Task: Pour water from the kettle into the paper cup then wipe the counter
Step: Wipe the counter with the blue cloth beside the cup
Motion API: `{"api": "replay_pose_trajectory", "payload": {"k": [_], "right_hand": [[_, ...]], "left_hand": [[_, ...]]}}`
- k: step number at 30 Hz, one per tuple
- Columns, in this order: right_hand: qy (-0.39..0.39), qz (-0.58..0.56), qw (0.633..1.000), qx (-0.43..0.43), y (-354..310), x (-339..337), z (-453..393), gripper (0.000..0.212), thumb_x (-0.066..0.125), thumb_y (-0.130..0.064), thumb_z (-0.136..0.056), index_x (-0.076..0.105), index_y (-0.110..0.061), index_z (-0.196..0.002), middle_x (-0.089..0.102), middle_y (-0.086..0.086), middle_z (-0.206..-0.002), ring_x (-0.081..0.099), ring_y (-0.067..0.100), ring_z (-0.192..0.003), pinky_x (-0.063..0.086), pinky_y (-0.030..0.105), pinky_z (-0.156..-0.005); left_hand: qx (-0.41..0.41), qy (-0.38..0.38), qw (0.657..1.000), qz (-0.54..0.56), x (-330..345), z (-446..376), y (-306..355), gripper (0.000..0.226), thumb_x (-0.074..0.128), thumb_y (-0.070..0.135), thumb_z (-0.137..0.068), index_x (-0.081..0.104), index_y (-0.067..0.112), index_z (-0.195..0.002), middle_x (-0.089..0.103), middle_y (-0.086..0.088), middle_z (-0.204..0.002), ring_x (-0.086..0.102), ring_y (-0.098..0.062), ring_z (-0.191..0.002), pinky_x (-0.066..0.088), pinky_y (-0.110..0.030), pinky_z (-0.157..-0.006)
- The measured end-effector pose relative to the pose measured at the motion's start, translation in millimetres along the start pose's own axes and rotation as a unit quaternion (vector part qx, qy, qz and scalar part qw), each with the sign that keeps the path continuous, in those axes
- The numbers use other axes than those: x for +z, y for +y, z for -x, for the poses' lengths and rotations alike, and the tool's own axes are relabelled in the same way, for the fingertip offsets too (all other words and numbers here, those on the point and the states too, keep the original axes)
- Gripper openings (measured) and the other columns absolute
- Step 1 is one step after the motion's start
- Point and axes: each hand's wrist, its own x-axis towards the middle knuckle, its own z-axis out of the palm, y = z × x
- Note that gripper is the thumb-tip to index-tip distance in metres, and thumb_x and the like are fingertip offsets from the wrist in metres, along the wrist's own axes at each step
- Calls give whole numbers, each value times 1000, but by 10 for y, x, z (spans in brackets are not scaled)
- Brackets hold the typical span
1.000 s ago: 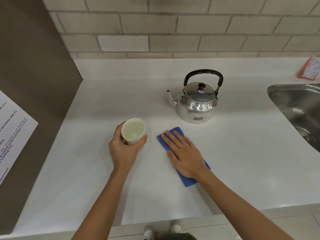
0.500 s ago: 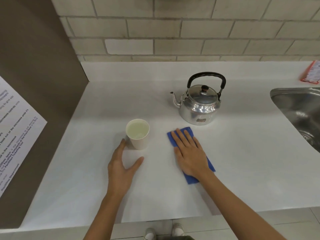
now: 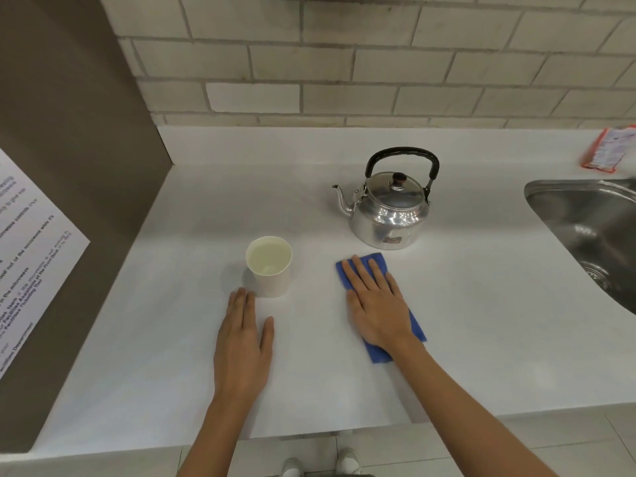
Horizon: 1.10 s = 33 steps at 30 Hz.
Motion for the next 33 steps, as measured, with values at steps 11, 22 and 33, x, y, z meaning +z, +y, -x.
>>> {"api": "replay_pose_trajectory", "payload": {"k": [11,22,33], "right_hand": [[17,-2,1000,26,485,-72,385,55,24,-33,-104,1,-37,-154,-3,-19,-161,-8,5,-150,-2,32,-123],[32,-4,992,119,934,-219,185,55,23,-31,-104,3,-35,-155,2,-13,-164,-2,11,-151,0,36,-122],[37,35,989,139,1147,-281,158,53,23,-36,-104,7,-36,-154,5,-13,-164,7,15,-151,13,37,-118]], "left_hand": [[-95,37,944,315,69,-549,269,67,91,32,-62,50,32,-116,66,11,-108,64,-13,-100,51,-29,-84],[-70,66,935,341,262,-770,365,57,88,40,-57,53,51,-101,67,27,-97,66,-10,-96,54,-32,-83],[-32,17,939,342,624,-1018,784,57,91,33,-59,53,46,-99,68,21,-96,62,6,-87,48,-8,-73]]}}
